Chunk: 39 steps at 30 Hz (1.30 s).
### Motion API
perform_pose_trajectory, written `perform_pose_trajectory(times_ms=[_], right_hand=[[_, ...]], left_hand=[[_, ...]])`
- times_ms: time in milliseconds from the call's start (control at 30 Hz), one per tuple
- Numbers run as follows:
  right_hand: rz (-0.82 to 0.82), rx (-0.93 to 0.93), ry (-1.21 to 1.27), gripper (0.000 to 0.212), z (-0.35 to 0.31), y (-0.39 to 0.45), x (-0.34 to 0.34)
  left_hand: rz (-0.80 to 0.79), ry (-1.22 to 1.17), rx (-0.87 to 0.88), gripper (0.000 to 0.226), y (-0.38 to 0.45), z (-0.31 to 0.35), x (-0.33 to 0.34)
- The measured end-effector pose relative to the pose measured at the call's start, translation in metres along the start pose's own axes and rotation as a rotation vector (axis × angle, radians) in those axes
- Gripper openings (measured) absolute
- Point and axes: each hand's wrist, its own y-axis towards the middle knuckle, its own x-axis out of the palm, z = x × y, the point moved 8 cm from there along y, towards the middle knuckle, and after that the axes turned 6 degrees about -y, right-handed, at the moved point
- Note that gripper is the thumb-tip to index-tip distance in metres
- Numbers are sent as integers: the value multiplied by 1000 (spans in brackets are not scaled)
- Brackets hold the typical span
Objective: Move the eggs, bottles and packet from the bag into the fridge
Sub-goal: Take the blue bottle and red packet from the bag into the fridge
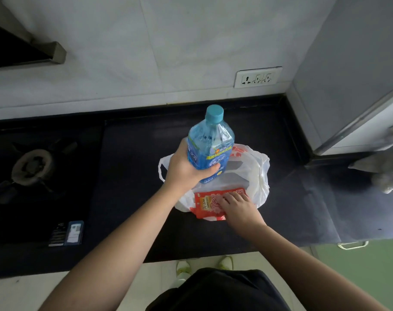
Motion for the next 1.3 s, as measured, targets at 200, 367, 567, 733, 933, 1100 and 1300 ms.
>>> perform_pose_trajectory(times_ms=[200, 367, 567, 733, 933, 1100, 1300], right_hand=[[21, 119, 90, 56, 11, -4, -23], [162, 366, 475, 36, 28, -18, -61], [288, 619, 1112, 36, 38, -31, -74], [314, 587, 1389, 30, 14, -44, -96], [354, 556, 1545, 33, -12, -53, -105], [386, 522, 1631, 30, -28, -56, -111], [396, 487, 1623, 34, -42, -56, -121]], left_hand=[[-39, -343, -67, 68, -28, 16, -36], [-49, -517, -124, 69, -43, 23, -68], [-6, -595, -155, 77, -58, 20, -93], [-47, -649, -179, 75, -66, 16, -103], [-132, -728, -198, 69, -72, 17, -114], [-156, -837, -267, 67, -81, 8, -124], [-143, -827, -289, 85, -90, 7, -143]])
